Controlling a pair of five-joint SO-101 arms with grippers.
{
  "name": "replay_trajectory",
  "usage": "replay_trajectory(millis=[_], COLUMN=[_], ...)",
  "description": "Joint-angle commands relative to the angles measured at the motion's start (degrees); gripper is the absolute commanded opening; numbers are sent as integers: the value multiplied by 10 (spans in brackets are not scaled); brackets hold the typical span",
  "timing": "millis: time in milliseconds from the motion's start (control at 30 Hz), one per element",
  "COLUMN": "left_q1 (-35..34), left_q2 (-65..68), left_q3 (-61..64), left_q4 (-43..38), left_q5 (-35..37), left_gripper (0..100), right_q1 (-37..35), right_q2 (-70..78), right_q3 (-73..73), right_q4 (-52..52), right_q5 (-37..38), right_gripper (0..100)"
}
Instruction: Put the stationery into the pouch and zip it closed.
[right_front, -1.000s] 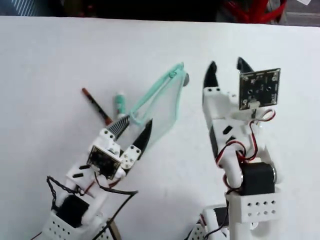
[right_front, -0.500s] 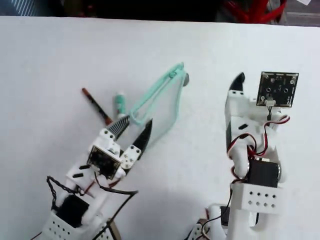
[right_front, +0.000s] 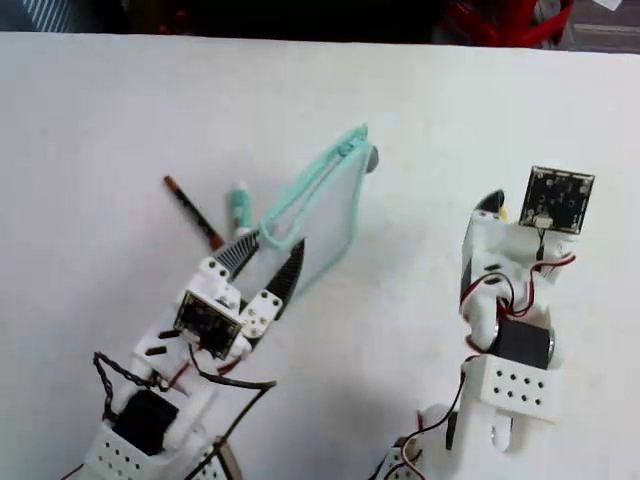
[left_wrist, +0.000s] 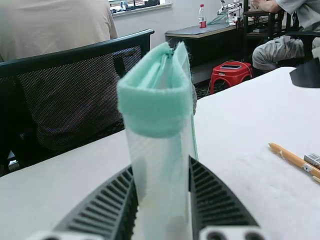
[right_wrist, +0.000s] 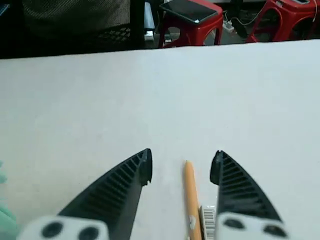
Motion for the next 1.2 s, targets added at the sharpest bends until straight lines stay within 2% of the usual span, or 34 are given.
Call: replay_trajectory(millis=[0,300,500,767,1167], left_q1=[-4,-3,-2,-2,-2], left_q2=[2,2,2,2,2], left_q3=[4,4,4,4,4], left_q4=[-4,-4,-4,-4,-4], left_q5=[-4,-6,-6,-6,-6], left_gripper=[132,132,132,132,132], right_q1=[6,40,95,101,104], right_q2=[-7,-7,-7,0,265], right_q3=[29,127,133,138,0], right_q4=[-11,-11,-8,-7,-11], right_q5=[3,3,0,2,2], right_gripper=[194,196,194,194,193])
